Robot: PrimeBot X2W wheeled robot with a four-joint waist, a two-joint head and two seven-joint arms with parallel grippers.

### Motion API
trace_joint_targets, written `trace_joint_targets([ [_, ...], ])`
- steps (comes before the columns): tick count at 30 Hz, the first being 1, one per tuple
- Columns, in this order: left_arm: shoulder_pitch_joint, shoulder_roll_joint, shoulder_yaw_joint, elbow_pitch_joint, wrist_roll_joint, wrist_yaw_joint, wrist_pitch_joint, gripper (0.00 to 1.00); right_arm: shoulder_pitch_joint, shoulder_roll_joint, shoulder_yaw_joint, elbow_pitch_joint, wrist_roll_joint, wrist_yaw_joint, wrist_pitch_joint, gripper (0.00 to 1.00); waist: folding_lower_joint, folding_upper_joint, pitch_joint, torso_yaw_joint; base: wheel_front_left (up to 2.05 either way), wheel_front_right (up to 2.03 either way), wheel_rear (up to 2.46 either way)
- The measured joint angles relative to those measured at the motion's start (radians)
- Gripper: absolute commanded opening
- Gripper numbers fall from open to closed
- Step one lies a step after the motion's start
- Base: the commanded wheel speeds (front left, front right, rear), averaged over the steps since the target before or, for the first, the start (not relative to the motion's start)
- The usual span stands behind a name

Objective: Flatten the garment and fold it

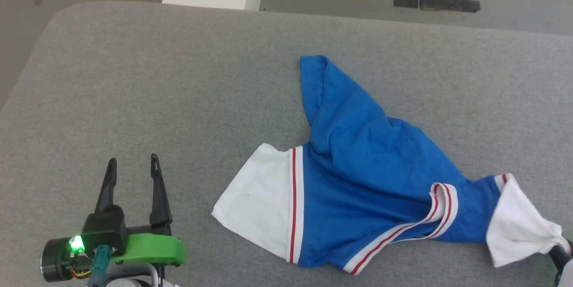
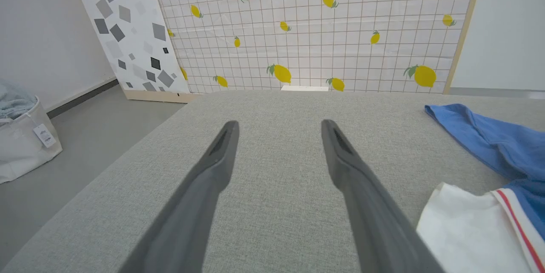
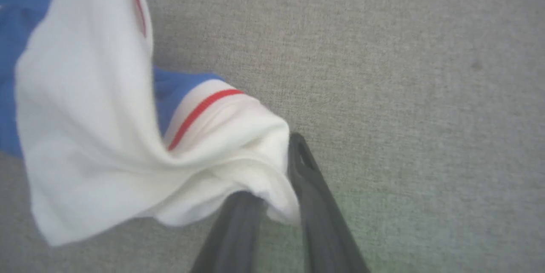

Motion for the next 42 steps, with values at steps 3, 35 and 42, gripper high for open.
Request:
trace_joint_targets([
  [3, 0.005, -0.007, -0.001, 0.004, 0.009, -0.002, 0.0, 1.0, 0.014, -0.038, 0.008, -0.033, -0.033, 0.0, -0.012, 1.0, 0.0, 0.0, -0.024, -0.006, 0.0, 0.0, 0.0],
  [35, 0.039, -0.004, -0.044, -0.001, 0.026, -0.019, 0.0, 1.0, -0.074, -0.356, 0.415, -0.522, 0.002, 0.0, 0.553, 1.0, 0.0, 0.0, -0.078, -0.014, 0.0, 0.0, 0.0],
  [42, 0.022, -0.006, -0.057, 0.008, 0.026, -0.019, 0.0, 1.0, -0.21, -0.297, 0.569, -0.317, 0.026, 0.0, 0.511, 1.0, 0.0, 0.0, -0.041, 0.017, 0.0, 0.0, 0.0],
])
